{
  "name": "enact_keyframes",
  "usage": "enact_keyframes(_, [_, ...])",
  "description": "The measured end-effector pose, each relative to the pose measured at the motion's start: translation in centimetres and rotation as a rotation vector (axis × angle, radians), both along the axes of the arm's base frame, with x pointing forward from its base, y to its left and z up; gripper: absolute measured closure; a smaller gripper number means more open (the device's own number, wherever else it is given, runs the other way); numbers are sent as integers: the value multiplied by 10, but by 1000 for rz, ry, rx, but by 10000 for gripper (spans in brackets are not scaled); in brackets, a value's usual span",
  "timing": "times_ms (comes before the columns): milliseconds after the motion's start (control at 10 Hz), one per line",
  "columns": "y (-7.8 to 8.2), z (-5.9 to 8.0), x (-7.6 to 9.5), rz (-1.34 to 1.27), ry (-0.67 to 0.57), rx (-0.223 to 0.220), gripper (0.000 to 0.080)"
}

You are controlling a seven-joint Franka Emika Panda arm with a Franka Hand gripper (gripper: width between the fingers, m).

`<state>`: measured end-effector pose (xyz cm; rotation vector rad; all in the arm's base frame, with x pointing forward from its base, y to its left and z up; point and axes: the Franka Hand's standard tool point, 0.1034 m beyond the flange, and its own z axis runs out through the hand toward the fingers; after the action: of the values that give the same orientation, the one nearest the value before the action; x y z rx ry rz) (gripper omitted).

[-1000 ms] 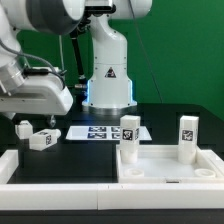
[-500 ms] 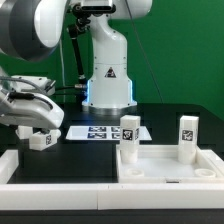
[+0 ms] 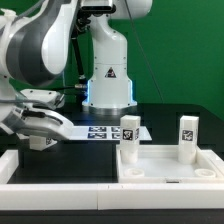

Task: Assemble square table

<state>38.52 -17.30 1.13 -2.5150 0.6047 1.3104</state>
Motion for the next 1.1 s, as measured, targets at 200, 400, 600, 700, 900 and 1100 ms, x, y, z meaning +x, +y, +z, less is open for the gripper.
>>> enact_keyframes(200, [0, -2, -2, 0, 10, 3, 178])
enact_keyframes(400, [0, -3, -3, 0, 11, 3, 349])
enact_keyframes(600, [0, -3, -3, 0, 11, 3, 515])
enact_keyframes(700, [0, -3, -3, 0, 11, 3, 515])
enact_keyframes(900, [0, -3, -3, 0, 11, 3, 515])
enact_keyframes(1100, [1, 0, 0, 13, 10, 1, 515])
